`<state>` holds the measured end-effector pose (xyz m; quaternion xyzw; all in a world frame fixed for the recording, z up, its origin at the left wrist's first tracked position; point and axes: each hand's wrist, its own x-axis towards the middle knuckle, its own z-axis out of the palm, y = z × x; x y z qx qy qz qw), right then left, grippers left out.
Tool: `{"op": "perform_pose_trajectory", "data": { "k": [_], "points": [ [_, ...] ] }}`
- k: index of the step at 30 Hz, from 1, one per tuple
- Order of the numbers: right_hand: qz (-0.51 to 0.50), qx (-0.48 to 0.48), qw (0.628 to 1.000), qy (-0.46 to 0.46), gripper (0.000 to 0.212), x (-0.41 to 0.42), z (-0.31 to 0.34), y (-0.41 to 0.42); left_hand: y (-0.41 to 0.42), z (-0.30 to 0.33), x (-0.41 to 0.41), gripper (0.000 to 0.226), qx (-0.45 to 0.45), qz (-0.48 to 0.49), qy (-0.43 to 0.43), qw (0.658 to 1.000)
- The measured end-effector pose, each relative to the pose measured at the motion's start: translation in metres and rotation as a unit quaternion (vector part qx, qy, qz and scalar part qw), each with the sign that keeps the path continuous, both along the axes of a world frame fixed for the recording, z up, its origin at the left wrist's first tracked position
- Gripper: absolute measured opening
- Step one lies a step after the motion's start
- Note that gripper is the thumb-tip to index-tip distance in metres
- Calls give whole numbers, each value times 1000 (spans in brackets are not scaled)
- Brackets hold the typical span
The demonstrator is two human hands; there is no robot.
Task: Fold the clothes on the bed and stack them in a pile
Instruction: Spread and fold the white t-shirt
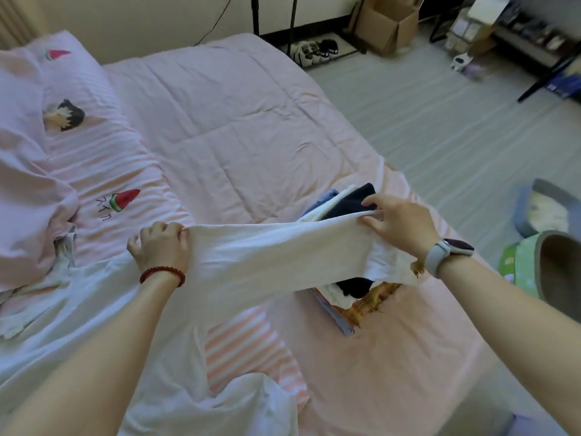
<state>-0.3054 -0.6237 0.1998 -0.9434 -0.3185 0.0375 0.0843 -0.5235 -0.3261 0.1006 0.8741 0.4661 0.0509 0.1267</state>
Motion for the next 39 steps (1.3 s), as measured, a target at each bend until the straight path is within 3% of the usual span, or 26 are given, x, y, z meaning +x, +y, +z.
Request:
{"op": "perform_pose_trajectory", "data": {
  "k": [3,6,11,17,20,24,27,30,35,39],
  "points": [
    [14,-84,996,20,42,43,-22,21,-9,-14,8,27,9,33,-12,999],
    [7,-132,990,43,49,69,-50,17,-42,-25,21,37,14,4,-46,999],
    [-124,63,988,73,47,51,-76,-26,-126,-21,56,49,-33,-141,-100,984],
    [-250,131,951,127,44,33,-90,-43,-190,-28,104,52,-138,-257,-48,955],
    [-238,139,951,140,33,43,-87,-41,-198,-40,105,52,-173,-274,-2,946],
    [-203,169,959,104,15,51,-69,-34,-189,-41,99,50,-199,-275,-4,941],
    [-92,161,983,-6,17,34,-54,-23,-179,-29,91,48,-225,-231,-45,945],
    [-9,146,988,-54,28,4,-32,2,-161,-7,67,40,-278,-138,-156,938],
    [55,284,953,87,22,-74,15,73,-115,28,-27,20,-347,48,-279,894],
    [166,344,903,196,16,-182,42,142,-81,41,-139,15,-377,210,-371,822]
  ]
}}
